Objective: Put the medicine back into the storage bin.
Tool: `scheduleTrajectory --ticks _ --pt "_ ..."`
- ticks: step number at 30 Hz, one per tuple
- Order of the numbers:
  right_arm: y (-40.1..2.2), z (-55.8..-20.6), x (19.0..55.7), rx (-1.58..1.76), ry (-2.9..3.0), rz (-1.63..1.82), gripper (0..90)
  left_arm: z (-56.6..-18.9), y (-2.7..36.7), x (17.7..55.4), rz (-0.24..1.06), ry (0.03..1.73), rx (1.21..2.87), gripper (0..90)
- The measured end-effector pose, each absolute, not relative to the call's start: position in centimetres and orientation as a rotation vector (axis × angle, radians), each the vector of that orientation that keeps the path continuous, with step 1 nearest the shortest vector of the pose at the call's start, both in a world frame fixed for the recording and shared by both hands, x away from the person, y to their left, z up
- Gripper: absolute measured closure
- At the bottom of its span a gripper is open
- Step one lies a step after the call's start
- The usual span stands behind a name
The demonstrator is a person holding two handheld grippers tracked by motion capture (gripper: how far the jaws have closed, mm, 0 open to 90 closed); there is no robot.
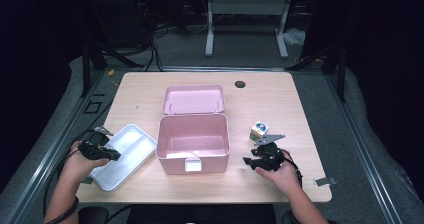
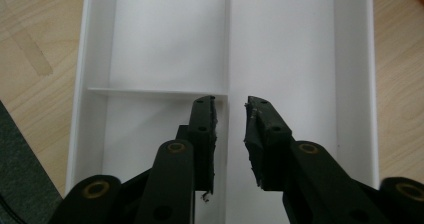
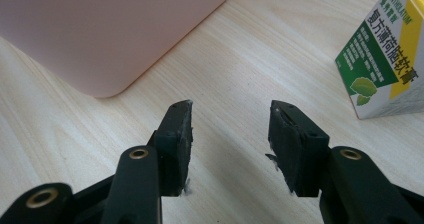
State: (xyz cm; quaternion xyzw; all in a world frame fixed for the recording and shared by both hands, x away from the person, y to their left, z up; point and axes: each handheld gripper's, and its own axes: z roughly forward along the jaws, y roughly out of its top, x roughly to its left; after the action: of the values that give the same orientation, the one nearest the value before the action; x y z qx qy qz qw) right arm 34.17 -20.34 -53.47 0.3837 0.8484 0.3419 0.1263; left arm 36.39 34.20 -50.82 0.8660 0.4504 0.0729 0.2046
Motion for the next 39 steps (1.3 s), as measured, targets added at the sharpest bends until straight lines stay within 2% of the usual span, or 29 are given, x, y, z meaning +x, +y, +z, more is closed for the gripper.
scheduleTrajectory --ticks 5,9,21,39 --pt "-19.9 -52.5 33.9 1.085 2.47 0.961 50.9 -50.6 34.3 36.2 0.191 1.257 2.355 62.3" --pt "-19.9 -51.1 34.1 1.093 2.487 0.972 50.7 -50.3 34.5 36.1 0.133 1.264 2.304 58.9" --pt "-20.2 -46.5 37.6 1.056 2.529 0.834 44.9 -49.9 34.5 35.9 0.122 1.304 2.263 48.3" --pt "-20.2 -45.1 45.4 1.138 2.72 0.439 36.6 -49.8 34.4 35.8 0.098 1.272 2.244 47.9"
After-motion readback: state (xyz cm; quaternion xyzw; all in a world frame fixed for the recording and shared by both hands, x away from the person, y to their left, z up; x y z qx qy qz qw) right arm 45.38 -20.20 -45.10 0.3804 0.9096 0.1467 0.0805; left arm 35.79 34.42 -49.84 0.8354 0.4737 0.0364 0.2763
